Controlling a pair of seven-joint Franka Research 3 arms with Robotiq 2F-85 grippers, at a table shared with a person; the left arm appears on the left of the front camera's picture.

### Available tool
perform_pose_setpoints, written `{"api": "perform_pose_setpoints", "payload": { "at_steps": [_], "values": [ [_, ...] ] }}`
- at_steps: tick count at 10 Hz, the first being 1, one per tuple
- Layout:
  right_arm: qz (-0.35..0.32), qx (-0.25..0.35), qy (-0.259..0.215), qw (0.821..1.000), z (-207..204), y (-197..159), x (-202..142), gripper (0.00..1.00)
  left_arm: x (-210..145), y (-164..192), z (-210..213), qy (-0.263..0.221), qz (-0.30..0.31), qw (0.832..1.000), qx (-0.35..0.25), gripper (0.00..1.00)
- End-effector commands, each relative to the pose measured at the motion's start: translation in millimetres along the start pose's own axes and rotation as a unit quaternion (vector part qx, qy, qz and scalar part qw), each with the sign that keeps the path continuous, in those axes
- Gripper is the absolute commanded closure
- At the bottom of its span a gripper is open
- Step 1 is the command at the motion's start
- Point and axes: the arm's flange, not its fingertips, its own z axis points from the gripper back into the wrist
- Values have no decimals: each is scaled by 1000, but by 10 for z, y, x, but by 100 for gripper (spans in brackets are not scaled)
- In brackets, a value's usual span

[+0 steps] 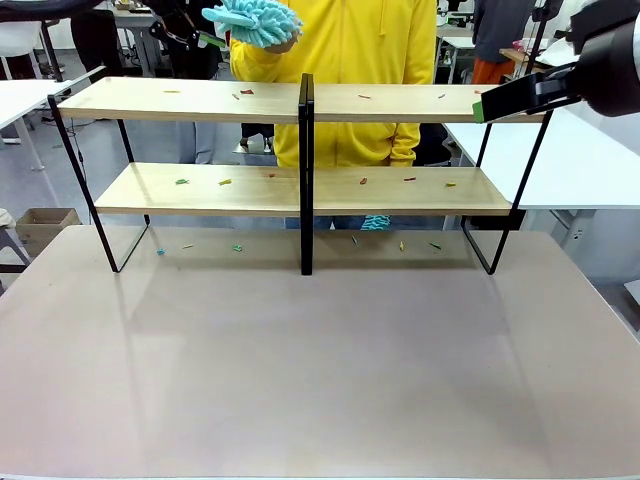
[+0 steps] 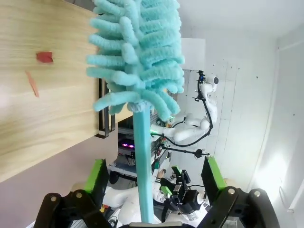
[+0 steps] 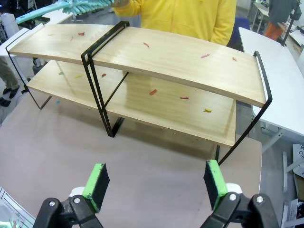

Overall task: Clean the shelves.
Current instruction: Pick up the Duster when the human hands it over.

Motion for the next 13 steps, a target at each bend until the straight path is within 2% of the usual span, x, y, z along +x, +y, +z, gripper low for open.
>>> {"api": "perform_pose_setpoints", "payload": {
  "at_steps": [1, 2, 3, 4, 6, 7, 8, 12, 13],
  "values": [
    [2, 0, 0, 1000, -1, -14, 7, 0, 20, -28, -14, -5, 5, 1000, 1, 17],
    [2, 0, 0, 1000, -1, -14, 7, 0, 16, -33, -7, -7, 0, 1000, 4, 58],
    [2, 0, 0, 1000, -1, -14, 7, 0, 14, -41, 6, -8, 0, 1000, 4, 75],
    [2, 0, 0, 1000, -1, -14, 7, 0, 22, -41, 9, -17, 0, 1000, 4, 100],
    [2, 0, 0, 1000, -1, -14, 7, 0, 33, -46, 12, -25, 2, 1000, 9, 100],
    [2, 0, 0, 1000, -1, -14, 7, 0, 30, -48, 14, -31, 0, 999, 13, 95],
    [2, 0, 0, 1000, -1, -14, 7, 0, 40, -46, 15, -29, 0, 999, 13, 100],
    [2, 0, 0, 1000, -1, -14, 7, 0, 2, -63, 53, -24, -8, 999, 23, 100],
    [2, 0, 0, 1000, -1, -14, 7, 0, -83, -113, 214, -20, -22, 999, 31, 100]
  ]
}}
